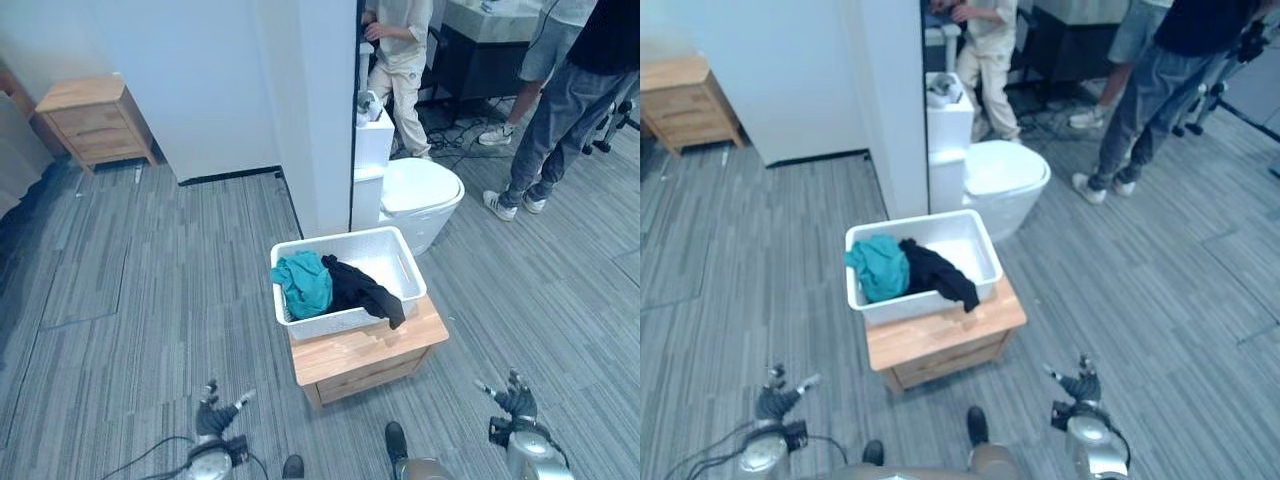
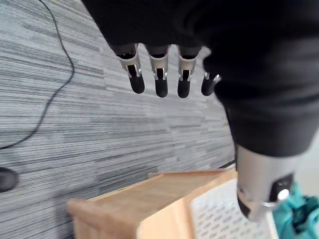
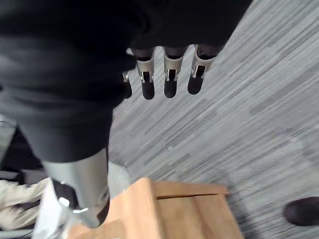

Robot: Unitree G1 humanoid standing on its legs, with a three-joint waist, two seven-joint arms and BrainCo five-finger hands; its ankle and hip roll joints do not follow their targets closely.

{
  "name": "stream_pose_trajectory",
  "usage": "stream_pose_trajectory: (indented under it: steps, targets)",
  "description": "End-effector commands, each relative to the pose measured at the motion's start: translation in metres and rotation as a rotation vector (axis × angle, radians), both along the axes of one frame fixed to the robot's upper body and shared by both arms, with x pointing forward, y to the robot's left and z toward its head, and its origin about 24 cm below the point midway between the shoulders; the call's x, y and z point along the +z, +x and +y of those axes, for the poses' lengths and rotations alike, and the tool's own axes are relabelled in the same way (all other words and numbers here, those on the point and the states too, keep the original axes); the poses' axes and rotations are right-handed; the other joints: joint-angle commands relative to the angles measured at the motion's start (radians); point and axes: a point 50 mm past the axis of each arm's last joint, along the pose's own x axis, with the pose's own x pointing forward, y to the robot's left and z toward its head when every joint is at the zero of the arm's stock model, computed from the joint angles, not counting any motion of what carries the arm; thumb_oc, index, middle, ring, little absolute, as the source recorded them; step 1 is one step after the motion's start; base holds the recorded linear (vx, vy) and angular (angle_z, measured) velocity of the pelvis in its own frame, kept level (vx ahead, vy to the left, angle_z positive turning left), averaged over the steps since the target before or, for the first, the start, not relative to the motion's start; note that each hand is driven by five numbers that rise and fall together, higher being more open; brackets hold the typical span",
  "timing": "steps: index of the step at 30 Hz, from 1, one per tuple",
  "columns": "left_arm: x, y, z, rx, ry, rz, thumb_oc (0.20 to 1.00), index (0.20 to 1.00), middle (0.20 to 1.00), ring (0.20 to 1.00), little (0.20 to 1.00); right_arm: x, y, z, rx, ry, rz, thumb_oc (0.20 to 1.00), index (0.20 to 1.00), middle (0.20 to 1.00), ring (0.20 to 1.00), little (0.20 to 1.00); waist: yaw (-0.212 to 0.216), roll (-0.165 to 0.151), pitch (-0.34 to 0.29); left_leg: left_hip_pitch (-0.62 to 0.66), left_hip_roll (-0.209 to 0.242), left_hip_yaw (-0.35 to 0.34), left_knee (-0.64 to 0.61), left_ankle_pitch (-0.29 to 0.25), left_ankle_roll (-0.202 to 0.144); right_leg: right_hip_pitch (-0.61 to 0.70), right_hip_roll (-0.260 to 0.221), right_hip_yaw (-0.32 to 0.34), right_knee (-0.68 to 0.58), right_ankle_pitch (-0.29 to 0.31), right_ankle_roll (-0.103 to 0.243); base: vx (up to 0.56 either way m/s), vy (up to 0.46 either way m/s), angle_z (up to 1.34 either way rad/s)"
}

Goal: Tidy up the quilt and then pick up the clothes from the bed and put them into the laundry hamper.

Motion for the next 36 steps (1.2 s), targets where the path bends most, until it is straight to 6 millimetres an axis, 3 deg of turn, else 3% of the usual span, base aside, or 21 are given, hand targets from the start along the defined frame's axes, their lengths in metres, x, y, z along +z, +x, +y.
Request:
stream_pose_trajectory:
  steps: [1, 3, 6, 10, 14, 22, 36]
  targets:
    - [-0.015, -0.004, -0.002, -0.172, 0.068, 0.161, 1.0, 1.0, 1.0, 1.0, 1.0, -0.01, -0.001, -0.01, 0.061, -0.026, 0.101, 1.0, 1.0, 1.0, 1.0, 1.0, 0.013, 0.007, 0.009, -0.01, -0.052, -0.008, 0.053, -0.035, 0.078, 0.068, 0.015, -0.032, 0.069, -0.094, 0.036, -0.1, 0.001, 0.02]
    - [-0.022, -0.012, -0.002, -0.167, 0.044, 0.233, 1.0, 1.0, 1.0, 1.0, 1.0, -0.016, -0.009, -0.01, 0.064, -0.029, 0.161, 1.0, 1.0, 1.0, 1.0, 1.0, 0.019, 0.008, 0.006, -0.009, -0.052, -0.009, 0.056, -0.037, 0.08, 0.072, 0.013, -0.036, 0.067, -0.095, 0.036, -0.06, -0.002, 0.06]
    - [-0.038, -0.044, 0.0, -0.029, -0.045, 0.435, 1.0, 1.0, 1.0, 1.0, 1.0, -0.035, -0.042, -0.008, 0.011, 0.067, 0.364, 1.0, 1.0, 1.0, 1.0, 1.0, 0.035, 0.011, -0.007, 0.001, -0.054, -0.017, 0.054, -0.042, 0.082, 0.088, 0.007, -0.053, 0.061, -0.101, 0.036, -0.04, -0.004, 0.05]
    - [-0.043, -0.061, -0.002, 0.147, -0.1, 0.448, 1.0, 1.0, 1.0, 1.0, 1.0, -0.044, -0.058, 0.006, -0.024, 0.133, 0.422, 1.0, 1.0, 1.0, 1.0, 1.0, 0.044, 0.003, -0.03, 0.011, -0.053, -0.024, 0.051, -0.049, 0.084, 0.099, 0.007, -0.06, 0.055, -0.104, 0.034, 0.01, -0.033, 0.07]
    - [-0.041, -0.062, 0.0, 0.229, -0.091, 0.393, 1.0, 1.0, 1.0, 1.0, 1.0, -0.047, -0.062, 0.013, -0.027, 0.161, 0.423, 1.0, 1.0, 1.0, 1.0, 1.0, 0.05, -0.006, -0.04, 0.013, -0.051, -0.03, 0.054, -0.056, 0.082, 0.1, 0.009, -0.06, 0.054, -0.108, 0.036, 0.0, -0.054, 0.12]
    - [-0.039, -0.053, 0.001, 0.192, -0.103, 0.368, 1.0, 1.0, 1.0, 1.0, 1.0, -0.046, -0.054, 0.018, 0.016, 0.16, 0.395, 1.0, 1.0, 1.0, 1.0, 1.0, 0.046, -0.001, -0.041, 0.018, -0.042, -0.031, 0.044, -0.051, 0.078, 0.093, 0.012, -0.058, 0.054, -0.11, 0.034, -0.01, -0.015, 0.07]
    - [-0.04, -0.057, 0.002, 0.206, -0.116, 0.38, 1.0, 1.0, 1.0, 1.0, 1.0, -0.048, -0.063, 0.017, 0.028, 0.159, 0.435, 1.0, 1.0, 1.0, 1.0, 1.0, 0.04, -0.001, -0.041, 0.037, -0.036, -0.034, 0.026, -0.049, 0.075, 0.101, 0.011, -0.054, 0.049, -0.113, 0.036, 0.01, 0.0, 0.06]
